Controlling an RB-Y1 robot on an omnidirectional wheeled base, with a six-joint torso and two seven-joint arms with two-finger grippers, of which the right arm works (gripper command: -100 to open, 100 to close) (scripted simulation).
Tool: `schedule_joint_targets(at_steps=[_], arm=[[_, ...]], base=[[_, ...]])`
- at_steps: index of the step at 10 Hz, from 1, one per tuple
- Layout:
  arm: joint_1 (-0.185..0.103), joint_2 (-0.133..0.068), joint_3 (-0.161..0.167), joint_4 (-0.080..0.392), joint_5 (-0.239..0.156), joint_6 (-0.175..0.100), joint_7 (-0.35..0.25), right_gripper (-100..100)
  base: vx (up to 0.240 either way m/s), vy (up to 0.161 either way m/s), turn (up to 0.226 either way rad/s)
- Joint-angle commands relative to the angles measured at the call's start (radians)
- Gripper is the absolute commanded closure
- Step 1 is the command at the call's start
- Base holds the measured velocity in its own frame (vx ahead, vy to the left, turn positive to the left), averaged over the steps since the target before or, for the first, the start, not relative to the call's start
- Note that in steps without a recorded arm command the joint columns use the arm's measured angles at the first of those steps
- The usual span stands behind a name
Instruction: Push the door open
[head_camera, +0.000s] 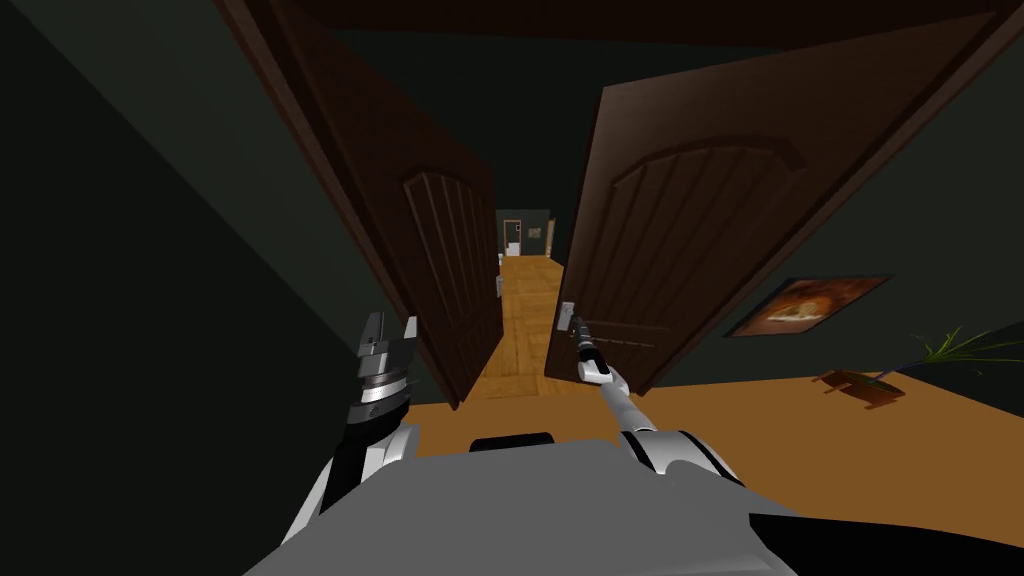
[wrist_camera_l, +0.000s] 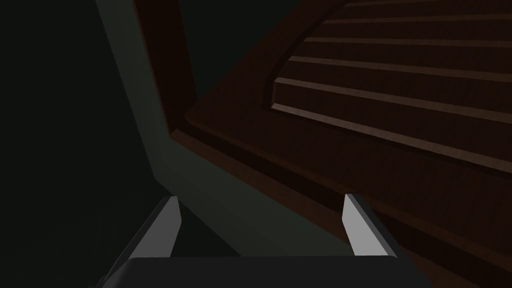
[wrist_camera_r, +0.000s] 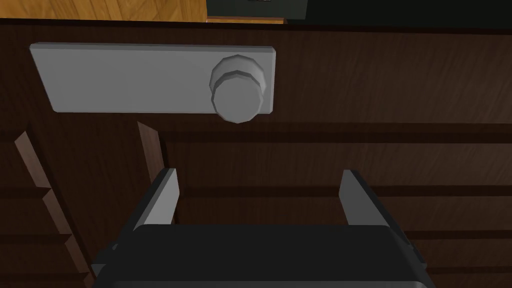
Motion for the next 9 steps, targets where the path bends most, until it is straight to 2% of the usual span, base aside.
schedule_joint_targets(at_steps=[1, 7, 9], arm=[[0.002, 0.001, -0.003, 0.002, 0.000, -0.006, 0.002, -100], [0.009, 0.007, -0.014, 0.013, -0.001, -0.031, 0.010, -100], [0.009, 0.007, -0.014, 0.014, -0.001, -0.032, 0.011, -100]], base=[[0.103, 0.007, 0.017], [0.199, -0.057, 0.027], [0.128, -0.030, 0.011]])
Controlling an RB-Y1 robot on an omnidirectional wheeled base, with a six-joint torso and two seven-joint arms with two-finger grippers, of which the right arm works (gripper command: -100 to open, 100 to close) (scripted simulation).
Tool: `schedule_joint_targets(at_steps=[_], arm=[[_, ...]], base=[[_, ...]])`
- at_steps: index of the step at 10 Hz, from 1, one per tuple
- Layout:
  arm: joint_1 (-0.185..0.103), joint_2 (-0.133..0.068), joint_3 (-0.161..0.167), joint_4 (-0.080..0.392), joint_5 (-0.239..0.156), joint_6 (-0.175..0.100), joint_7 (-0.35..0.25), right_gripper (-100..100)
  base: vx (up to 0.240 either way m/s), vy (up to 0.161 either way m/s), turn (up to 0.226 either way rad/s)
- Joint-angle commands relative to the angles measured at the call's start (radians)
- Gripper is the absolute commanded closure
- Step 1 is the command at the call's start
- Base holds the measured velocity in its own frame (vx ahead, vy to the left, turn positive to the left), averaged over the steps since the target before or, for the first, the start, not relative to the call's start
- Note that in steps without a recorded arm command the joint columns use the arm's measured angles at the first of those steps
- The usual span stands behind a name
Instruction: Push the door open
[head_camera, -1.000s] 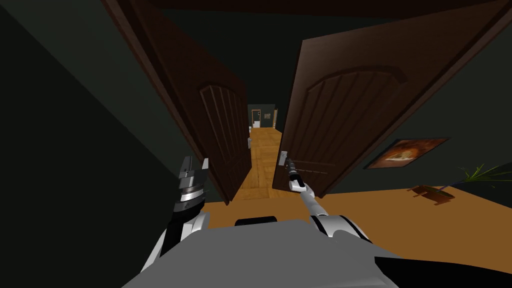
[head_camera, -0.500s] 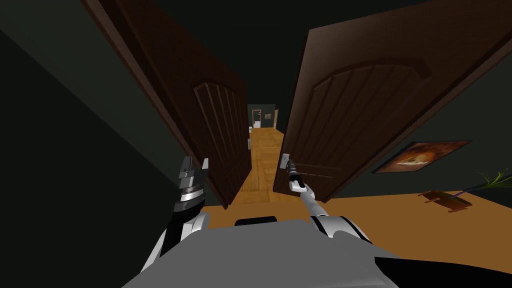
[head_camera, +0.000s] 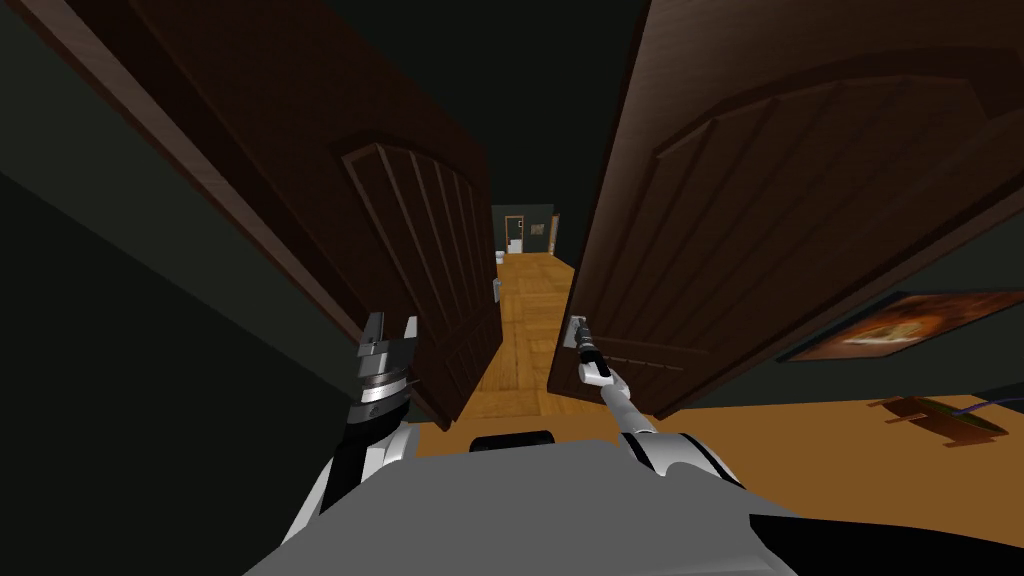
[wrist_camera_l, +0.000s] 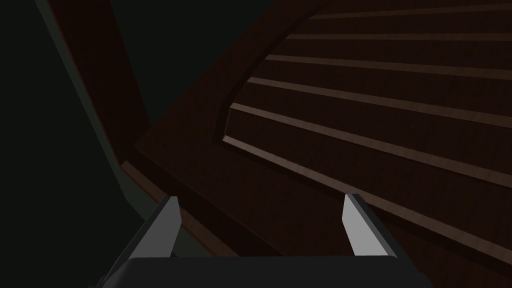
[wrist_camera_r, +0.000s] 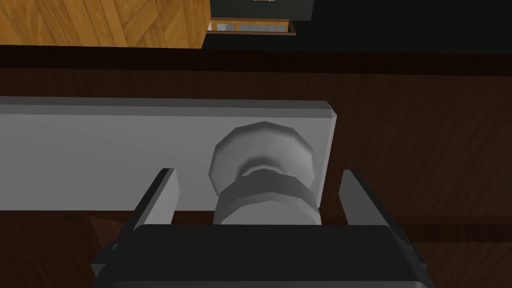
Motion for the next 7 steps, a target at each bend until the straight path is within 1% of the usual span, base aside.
schedule_joint_targets(at_steps=[1, 6, 7], arm=[[0.000, 0.000, 0.000, 0.000, 0.000, 0.001, -0.001, 100], [0.000, 0.000, 0.000, 0.000, 0.000, 0.001, -0.001, 100], [-0.010, 0.013, -0.023, 0.008, -0.004, -0.005, 0.025, 100]], base=[[-0.009, 0.001, -0.005], [-0.015, 0.003, 0.000], [0.088, -0.013, -0.016]])
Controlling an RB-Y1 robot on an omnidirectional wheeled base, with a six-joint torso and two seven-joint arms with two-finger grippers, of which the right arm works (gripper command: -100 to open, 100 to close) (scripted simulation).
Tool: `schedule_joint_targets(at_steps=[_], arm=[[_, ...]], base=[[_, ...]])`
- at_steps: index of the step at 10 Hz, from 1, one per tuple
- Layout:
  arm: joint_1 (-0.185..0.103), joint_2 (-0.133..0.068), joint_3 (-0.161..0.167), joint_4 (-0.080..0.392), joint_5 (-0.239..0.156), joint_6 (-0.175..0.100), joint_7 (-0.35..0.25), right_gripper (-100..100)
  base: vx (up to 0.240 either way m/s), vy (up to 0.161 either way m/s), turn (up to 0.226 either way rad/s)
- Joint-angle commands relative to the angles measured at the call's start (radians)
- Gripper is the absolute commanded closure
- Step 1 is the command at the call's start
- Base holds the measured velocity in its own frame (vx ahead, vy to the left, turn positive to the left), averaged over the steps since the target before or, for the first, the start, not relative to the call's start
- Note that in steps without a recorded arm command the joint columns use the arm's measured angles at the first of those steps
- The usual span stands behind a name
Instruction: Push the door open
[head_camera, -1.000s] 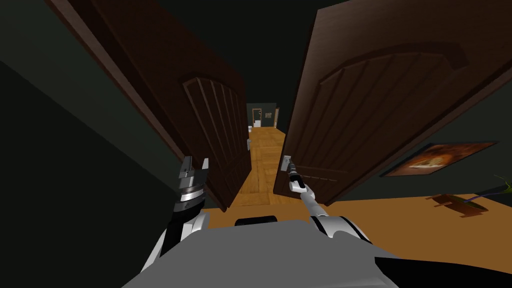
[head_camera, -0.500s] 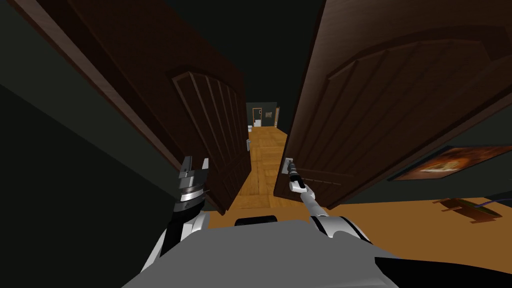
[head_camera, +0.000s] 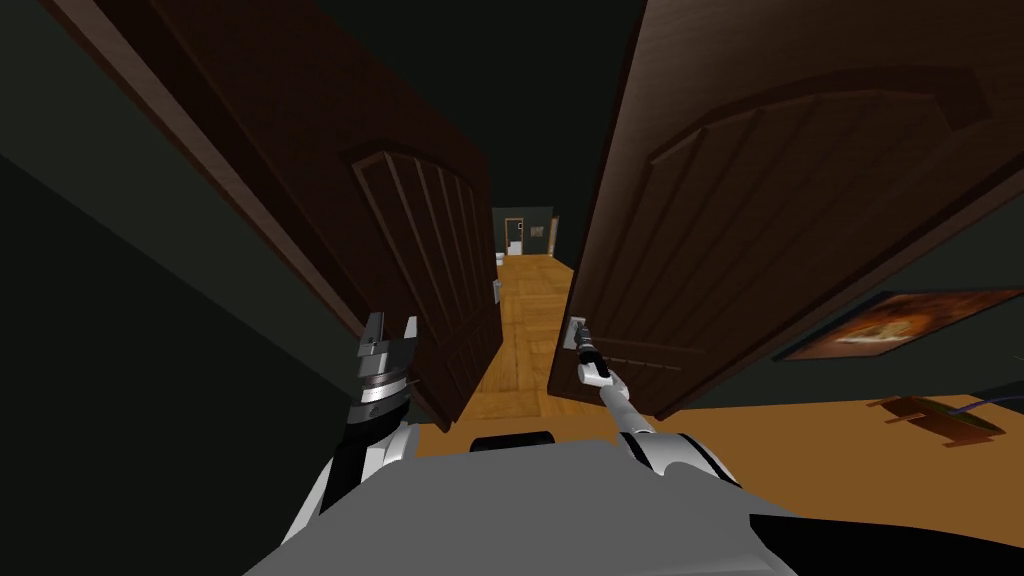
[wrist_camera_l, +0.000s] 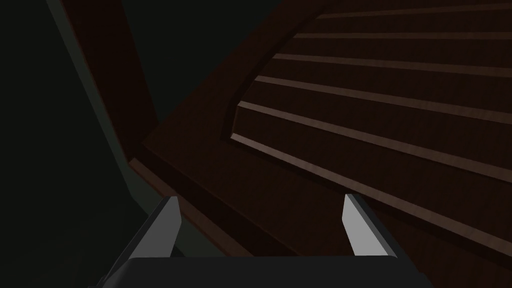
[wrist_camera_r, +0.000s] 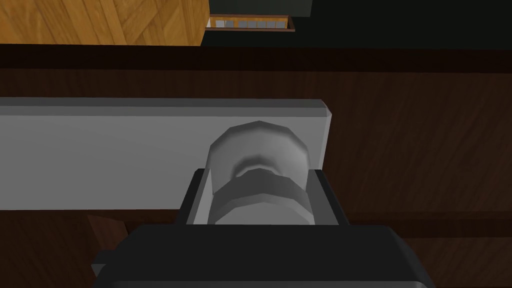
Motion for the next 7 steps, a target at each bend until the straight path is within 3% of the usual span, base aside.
schedule_joint_targets(at_steps=[1, 7], arm=[[-0.011, 0.005, -0.019, 0.001, -0.003, -0.009, 0.022, 100], [-0.055, 0.055, -0.114, 0.026, -0.020, -0.039, 0.127, 100]], base=[[0.150, -0.026, -0.012], [0.137, -0.042, -0.002]])
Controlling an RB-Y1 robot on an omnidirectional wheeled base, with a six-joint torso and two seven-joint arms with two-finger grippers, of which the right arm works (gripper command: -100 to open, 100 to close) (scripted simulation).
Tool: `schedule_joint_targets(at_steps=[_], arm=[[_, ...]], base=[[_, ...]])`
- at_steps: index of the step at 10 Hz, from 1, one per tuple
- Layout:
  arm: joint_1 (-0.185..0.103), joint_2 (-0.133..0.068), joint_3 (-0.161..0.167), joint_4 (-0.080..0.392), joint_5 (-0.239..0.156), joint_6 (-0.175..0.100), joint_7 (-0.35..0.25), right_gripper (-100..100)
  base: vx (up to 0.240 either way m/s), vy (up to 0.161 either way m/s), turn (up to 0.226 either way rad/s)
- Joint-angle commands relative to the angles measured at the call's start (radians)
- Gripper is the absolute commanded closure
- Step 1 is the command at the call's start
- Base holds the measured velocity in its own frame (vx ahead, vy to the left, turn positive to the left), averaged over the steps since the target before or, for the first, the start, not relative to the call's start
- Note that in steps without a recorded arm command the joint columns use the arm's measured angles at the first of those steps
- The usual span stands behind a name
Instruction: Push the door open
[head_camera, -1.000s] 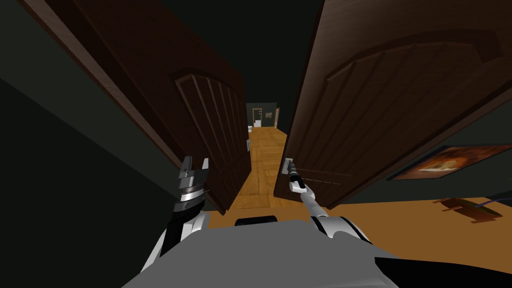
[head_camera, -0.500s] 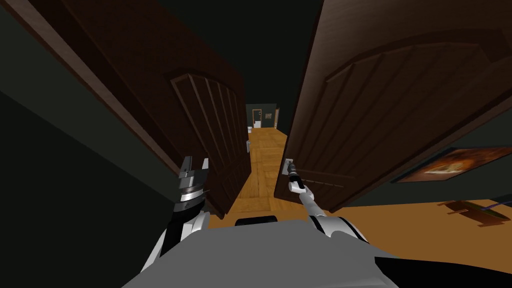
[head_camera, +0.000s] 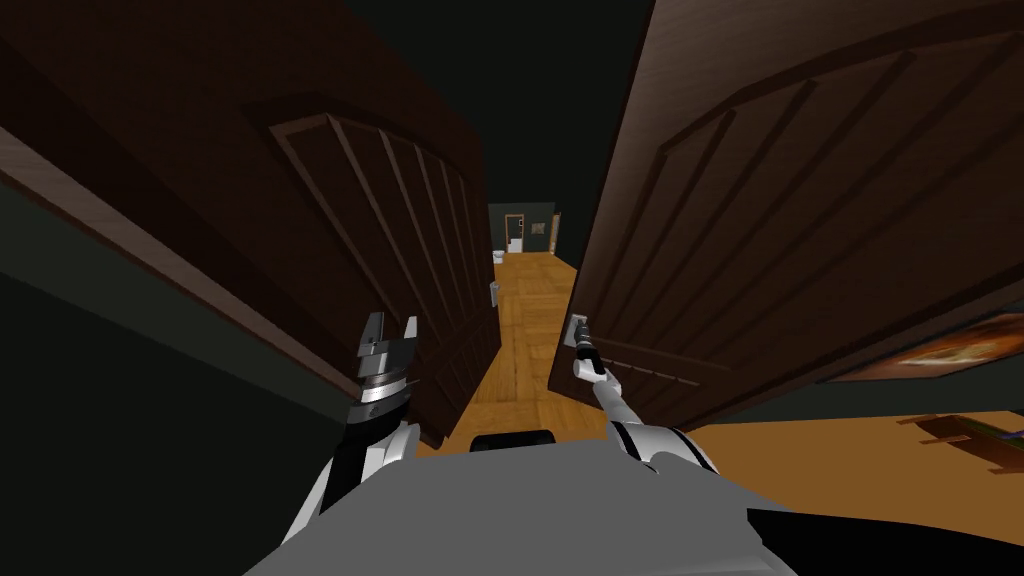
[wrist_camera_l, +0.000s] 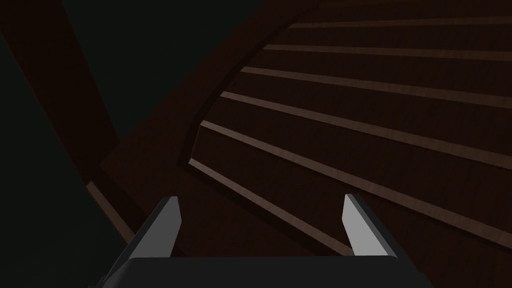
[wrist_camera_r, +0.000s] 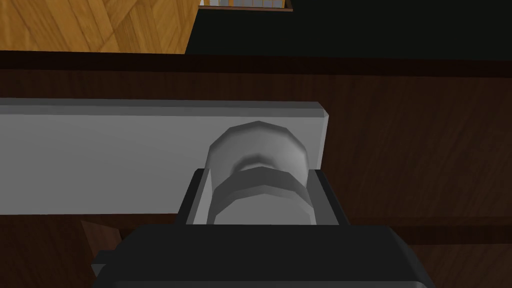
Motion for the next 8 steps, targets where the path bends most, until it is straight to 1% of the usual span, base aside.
schedule_joint_targets(at_steps=[1, 6, 8], arm=[[-0.009, 0.005, -0.032, -0.005, -0.006, -0.013, 0.030, 100], [-0.047, 0.049, -0.114, 0.017, -0.020, -0.039, 0.120, 100], [-0.047, 0.049, -0.114, 0.017, -0.020, -0.039, 0.120, 100]], base=[[0.109, -0.018, -0.003], [0.098, -0.039, -0.009], [0.053, -0.016, -0.002]])
